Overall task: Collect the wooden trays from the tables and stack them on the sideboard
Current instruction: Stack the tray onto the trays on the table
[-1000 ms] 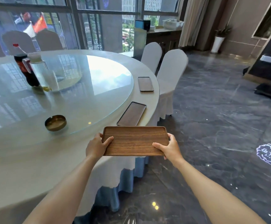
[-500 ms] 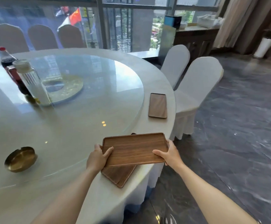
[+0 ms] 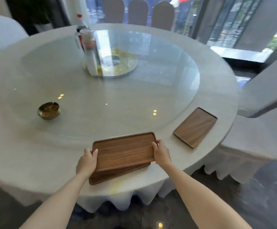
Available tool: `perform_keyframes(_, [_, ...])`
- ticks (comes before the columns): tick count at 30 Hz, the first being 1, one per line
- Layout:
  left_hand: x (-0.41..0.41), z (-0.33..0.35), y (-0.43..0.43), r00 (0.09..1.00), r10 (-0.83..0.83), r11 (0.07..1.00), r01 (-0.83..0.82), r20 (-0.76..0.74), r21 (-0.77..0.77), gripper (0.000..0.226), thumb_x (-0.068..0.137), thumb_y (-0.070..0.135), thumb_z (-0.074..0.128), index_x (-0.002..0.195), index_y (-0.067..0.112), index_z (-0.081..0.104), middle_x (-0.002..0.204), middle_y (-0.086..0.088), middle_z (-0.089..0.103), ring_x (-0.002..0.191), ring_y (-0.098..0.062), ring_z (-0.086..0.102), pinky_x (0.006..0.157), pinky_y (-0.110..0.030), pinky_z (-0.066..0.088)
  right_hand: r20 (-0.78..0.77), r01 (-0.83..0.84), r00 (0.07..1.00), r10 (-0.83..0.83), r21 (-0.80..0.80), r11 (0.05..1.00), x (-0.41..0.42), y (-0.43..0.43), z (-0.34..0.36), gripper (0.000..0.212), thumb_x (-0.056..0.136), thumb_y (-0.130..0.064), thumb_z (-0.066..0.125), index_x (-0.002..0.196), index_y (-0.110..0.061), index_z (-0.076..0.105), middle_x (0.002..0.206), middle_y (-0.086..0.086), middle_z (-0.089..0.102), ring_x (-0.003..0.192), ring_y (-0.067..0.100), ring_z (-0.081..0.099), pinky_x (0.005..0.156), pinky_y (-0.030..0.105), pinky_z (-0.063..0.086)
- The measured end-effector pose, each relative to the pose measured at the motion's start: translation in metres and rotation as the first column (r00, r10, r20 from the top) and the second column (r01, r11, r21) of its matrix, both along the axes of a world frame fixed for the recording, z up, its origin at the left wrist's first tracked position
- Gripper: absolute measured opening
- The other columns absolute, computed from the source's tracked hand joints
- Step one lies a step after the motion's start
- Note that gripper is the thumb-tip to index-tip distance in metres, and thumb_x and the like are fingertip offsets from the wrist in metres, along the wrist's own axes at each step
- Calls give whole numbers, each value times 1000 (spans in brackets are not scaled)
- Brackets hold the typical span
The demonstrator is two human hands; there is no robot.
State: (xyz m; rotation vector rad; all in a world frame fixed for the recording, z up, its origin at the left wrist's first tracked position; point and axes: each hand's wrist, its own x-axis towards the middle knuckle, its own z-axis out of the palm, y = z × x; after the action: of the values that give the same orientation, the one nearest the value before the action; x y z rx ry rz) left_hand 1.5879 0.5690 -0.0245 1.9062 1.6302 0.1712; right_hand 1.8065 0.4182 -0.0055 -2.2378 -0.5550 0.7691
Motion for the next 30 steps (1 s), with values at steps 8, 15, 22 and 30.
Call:
perform_keyframes(8, [-33, -15, -18, 976, 120, 991, -128, -183, -33, 33, 98, 31, 20, 103, 5, 40, 98, -19, 62, 77, -29, 53, 70, -37, 43, 9, -248, 968, 250, -106, 963, -11, 18, -20, 26, 98, -26, 25, 84, -10, 41, 79, 9, 52, 87, 36, 55, 78, 51, 50])
perform_keyframes(15, [-27, -21, -20, 958, 18, 998, -36, -285, -57, 31, 98, 28, 19, 107, 7, 39, 99, -16, 62, 79, -29, 55, 67, -36, 42, 53, -308, 943, 329, -242, 920, -4, 22, -33, 23, 98, -25, 24, 88, -9, 37, 103, 22, 59, 96, 38, 56, 71, 38, 38])
perform_keyframes(22, [-23, -26, -10, 943, -50, 998, 37, -330, -48, 31, 98, 25, 18, 111, 7, 39, 97, -13, 62, 75, -25, 54, 63, -35, 42, 139, -357, 898, 418, -326, 875, -3, 24, -37, 19, 99, -21, 22, 89, -9, 33, 100, 22, 62, 91, 37, 58, 63, 34, 35])
perform_keyframes(30, [-22, -38, -3, 923, -65, 998, 58, -378, -28, 27, 97, 22, 20, 112, 9, 39, 94, -12, 64, 72, -25, 54, 62, -35, 44, 272, -365, 805, 526, -472, 802, 1, 31, -45, 21, 97, -15, 25, 106, -5, 41, 100, 20, 65, 93, 37, 60, 62, 34, 35])
